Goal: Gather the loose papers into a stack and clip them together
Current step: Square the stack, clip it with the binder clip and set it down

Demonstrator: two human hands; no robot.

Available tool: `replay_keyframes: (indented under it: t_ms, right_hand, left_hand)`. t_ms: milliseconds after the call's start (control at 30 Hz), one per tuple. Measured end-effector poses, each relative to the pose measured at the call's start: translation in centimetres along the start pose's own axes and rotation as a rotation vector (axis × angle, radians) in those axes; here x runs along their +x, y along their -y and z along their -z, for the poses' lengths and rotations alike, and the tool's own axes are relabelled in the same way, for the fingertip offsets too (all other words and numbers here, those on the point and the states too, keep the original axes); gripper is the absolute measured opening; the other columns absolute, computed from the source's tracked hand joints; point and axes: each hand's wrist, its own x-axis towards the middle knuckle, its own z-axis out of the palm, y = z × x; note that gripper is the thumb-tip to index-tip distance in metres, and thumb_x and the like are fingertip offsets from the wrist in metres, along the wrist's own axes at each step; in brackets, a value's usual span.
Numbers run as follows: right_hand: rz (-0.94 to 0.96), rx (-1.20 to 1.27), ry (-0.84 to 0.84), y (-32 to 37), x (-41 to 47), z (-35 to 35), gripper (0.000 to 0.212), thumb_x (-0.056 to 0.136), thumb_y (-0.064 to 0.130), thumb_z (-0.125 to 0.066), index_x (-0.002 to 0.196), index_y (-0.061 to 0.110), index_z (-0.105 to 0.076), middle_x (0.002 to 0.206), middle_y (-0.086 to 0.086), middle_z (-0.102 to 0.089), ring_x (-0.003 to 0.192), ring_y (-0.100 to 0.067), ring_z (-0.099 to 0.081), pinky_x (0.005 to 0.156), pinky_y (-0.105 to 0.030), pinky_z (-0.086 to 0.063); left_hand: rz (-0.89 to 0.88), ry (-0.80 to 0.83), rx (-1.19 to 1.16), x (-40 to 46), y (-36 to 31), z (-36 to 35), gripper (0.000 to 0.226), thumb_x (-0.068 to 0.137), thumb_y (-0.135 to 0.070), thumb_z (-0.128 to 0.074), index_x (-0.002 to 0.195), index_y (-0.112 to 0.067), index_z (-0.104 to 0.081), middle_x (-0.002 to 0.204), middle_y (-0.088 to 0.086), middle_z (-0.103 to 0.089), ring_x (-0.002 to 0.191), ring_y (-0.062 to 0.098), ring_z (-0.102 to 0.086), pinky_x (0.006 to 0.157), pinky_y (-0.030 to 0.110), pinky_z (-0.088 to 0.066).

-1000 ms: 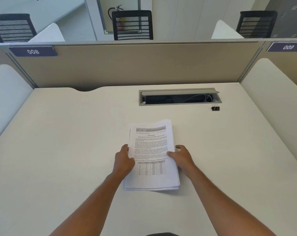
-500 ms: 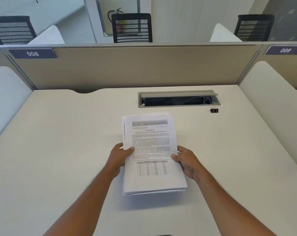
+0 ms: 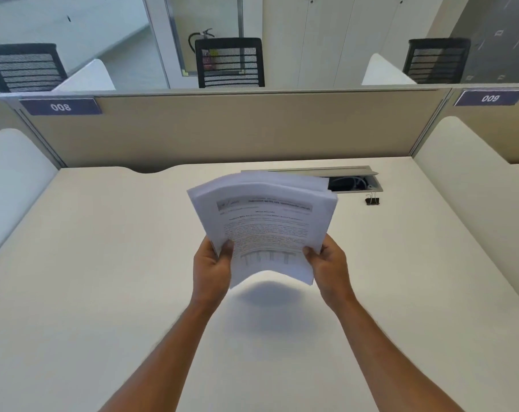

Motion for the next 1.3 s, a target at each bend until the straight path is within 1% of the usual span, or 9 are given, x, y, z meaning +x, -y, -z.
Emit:
replay_keyframes:
  t_ms: [267, 467, 667, 833, 933, 1067, 1133, 1233, 1300]
  right_hand:
    - [-0.016, 0.065, 0.013, 0.0, -0.8, -0.3, 0.034, 0.092, 0.005, -0.068, 0.124, 0.017, -0.065, 0.113, -0.001, -0.073, 0.106, -0.018, -0.067, 0.078, -0.021, -0.059]
    - [-0.002, 0.094, 0.020, 0.9, -0.2, -0.6, 0.035, 0.090, 0.003, -0.069, 0.123, 0.016, -0.066, 0.114, -0.004, -0.073, 0.107, -0.020, -0.068, 0.077, -0.022, -0.059]
    - [-0.005, 0.064, 0.021, 0.4, 0.3, -0.8, 0.030, 0.094, 0.007, -0.064, 0.123, 0.012, -0.067, 0.114, -0.007, -0.073, 0.106, -0.023, -0.068, 0.076, -0.021, -0.059]
    - [-0.068, 0.042, 0.031, -0.5, 0.3, -1.0, 0.025, 0.096, 0.004, -0.061, 0.115, 0.019, -0.070, 0.109, 0.000, -0.074, 0.107, -0.023, -0.068, 0.080, -0.020, -0.055]
    - [-0.064, 0.052, 0.052, -0.3, 0.4, -1.0, 0.027, 0.096, 0.002, -0.060, 0.117, 0.016, -0.070, 0.111, -0.001, -0.074, 0.107, -0.020, -0.068, 0.085, -0.023, -0.054]
    - [-0.083, -0.005, 0.064, -1.1, 0.2, -1.1, 0.027, 0.098, 0.005, -0.060, 0.120, 0.018, -0.069, 0.113, 0.000, -0.073, 0.109, -0.019, -0.067, 0.091, -0.030, -0.056]
    - [-0.104, -0.043, 0.078, -1.7, 0.1, -1.0, 0.027, 0.098, 0.007, -0.060, 0.120, 0.020, -0.068, 0.114, 0.001, -0.073, 0.111, -0.019, -0.066, 0.096, -0.036, -0.056]
    - [-0.086, -0.073, 0.073, -0.8, 0.0, -0.7, 0.027, 0.096, 0.007, -0.063, 0.120, 0.018, -0.068, 0.114, 0.001, -0.073, 0.111, -0.020, -0.067, 0.094, -0.035, -0.056]
    - [-0.024, -0.077, 0.052, 1.1, 0.2, -0.3, 0.028, 0.094, 0.006, -0.066, 0.118, 0.019, -0.068, 0.113, 0.002, -0.074, 0.108, -0.017, -0.068, 0.091, -0.034, -0.057]
  left_hand:
    - [0.052, 0.018, 0.061, -1.5, 1.6, -0.4, 0.027, 0.096, -0.015, -0.066, 0.121, -0.023, -0.062, 0.110, -0.007, -0.072, 0.103, 0.012, -0.068, 0.081, 0.026, -0.054]
    - [0.035, 0.025, 0.085, -1.2, 1.3, -0.5, 0.030, 0.094, -0.012, -0.068, 0.122, -0.022, -0.063, 0.111, -0.011, -0.072, 0.103, 0.008, -0.068, 0.083, 0.024, -0.056]
    - [0.066, 0.009, 0.086, -1.0, 1.5, -0.8, 0.020, 0.097, -0.012, -0.064, 0.112, -0.023, -0.068, 0.104, -0.015, -0.074, 0.095, 0.000, -0.069, 0.075, 0.011, -0.053]
    - [0.137, -0.001, 0.077, -0.9, 2.2, -0.9, 0.018, 0.097, -0.009, -0.063, 0.110, -0.019, -0.069, 0.102, -0.011, -0.074, 0.097, 0.007, -0.068, 0.078, 0.019, -0.050]
    - [0.138, -0.034, 0.060, -0.7, 2.2, -0.6, 0.016, 0.097, -0.009, -0.063, 0.110, -0.014, -0.070, 0.102, -0.007, -0.075, 0.095, 0.011, -0.068, 0.078, 0.020, -0.051]
    - [0.153, -0.015, 0.097, -0.8, 2.7, -0.5, 0.020, 0.098, -0.010, -0.062, 0.116, -0.015, -0.069, 0.106, -0.008, -0.074, 0.098, 0.009, -0.068, 0.078, 0.016, -0.050]
    - [0.187, 0.019, 0.133, -1.0, 3.1, -0.5, 0.023, 0.099, -0.010, -0.060, 0.119, -0.015, -0.069, 0.110, -0.005, -0.074, 0.101, 0.014, -0.068, 0.081, 0.018, -0.052]
    - [0.225, 0.028, 0.188, -1.1, 3.4, 0.0, 0.024, 0.099, -0.008, -0.058, 0.120, -0.012, -0.069, 0.112, 0.001, -0.073, 0.101, 0.023, -0.066, 0.091, 0.032, -0.054]
    - [0.205, 0.011, 0.224, -0.8, 3.1, 0.3, 0.022, 0.099, -0.006, -0.057, 0.116, -0.012, -0.069, 0.108, 0.000, -0.073, 0.098, 0.022, -0.065, 0.087, 0.029, -0.052]
